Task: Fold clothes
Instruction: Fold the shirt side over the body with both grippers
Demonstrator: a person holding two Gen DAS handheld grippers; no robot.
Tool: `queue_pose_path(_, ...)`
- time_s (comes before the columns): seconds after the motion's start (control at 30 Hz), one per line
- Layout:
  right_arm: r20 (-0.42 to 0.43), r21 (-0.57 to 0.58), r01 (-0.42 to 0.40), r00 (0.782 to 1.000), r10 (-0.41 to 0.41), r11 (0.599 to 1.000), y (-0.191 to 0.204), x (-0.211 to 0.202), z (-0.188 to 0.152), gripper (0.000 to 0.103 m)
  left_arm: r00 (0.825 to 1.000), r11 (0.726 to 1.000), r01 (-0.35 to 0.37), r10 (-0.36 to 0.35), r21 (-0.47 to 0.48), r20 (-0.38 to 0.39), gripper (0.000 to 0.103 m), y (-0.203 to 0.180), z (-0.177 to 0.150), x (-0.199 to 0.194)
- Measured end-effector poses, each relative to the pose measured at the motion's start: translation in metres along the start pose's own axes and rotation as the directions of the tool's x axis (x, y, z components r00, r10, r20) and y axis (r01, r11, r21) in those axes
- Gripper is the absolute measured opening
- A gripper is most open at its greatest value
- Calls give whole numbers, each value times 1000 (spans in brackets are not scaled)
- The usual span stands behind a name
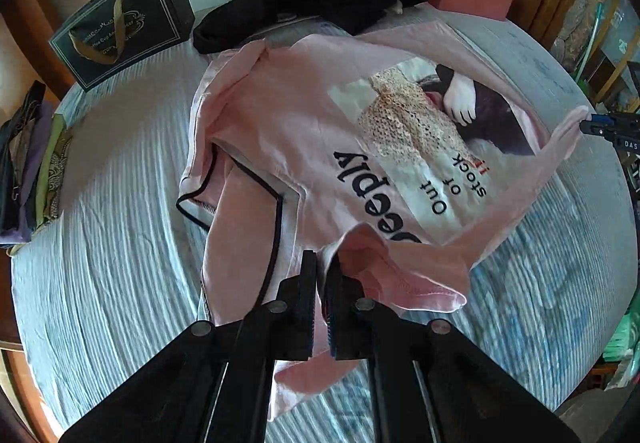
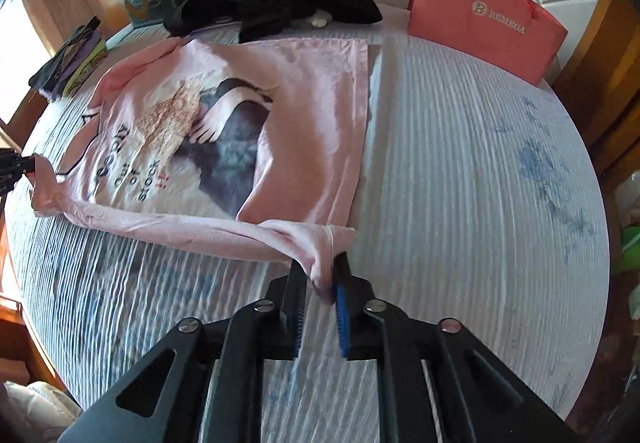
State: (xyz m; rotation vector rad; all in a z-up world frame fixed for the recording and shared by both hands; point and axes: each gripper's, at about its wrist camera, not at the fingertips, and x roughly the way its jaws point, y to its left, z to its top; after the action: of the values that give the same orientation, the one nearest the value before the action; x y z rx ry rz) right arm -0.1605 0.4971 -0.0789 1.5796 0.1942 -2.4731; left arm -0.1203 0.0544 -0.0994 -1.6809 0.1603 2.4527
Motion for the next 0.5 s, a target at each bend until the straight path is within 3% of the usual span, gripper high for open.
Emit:
queue_pose_path(0.03, 3, 55, 45, 999, -45, 997, -8, 3, 12, 63, 1000, 1000, -8, 8, -10, -7, 43, 9, 12, 8)
queue_pose_path(0.07, 6, 110, 68, 998, -69, 992, -16, 4, 19, 63, 1000, 1000, -9, 9, -13, -4, 70, 16, 21, 14)
queue_pose_path(0.1, 12, 161, 67, 997, -70, 985, -22, 4, 23, 63, 1000, 1000, 5, -5, -14, 10, 79, 21, 25, 14)
queue_pose_path(0.2, 55, 227, 22, 998, -35, 974, -25, -5, 17, 63, 997, 999, 51, -50, -19, 57, 79, 37, 19, 6)
queue_pose_path(0.3, 52, 233, 16, 998, -29, 972, -20, -5, -3, 63, 996, 999, 32, -28, -42, 83, 79, 48, -7, -2)
queue_pose_path(0.5, 44, 244, -50, 998, 40, 968, -17, 5, -37, 61, 999, 983, -6, 14, -182, 46, 79, 55, -67, 7)
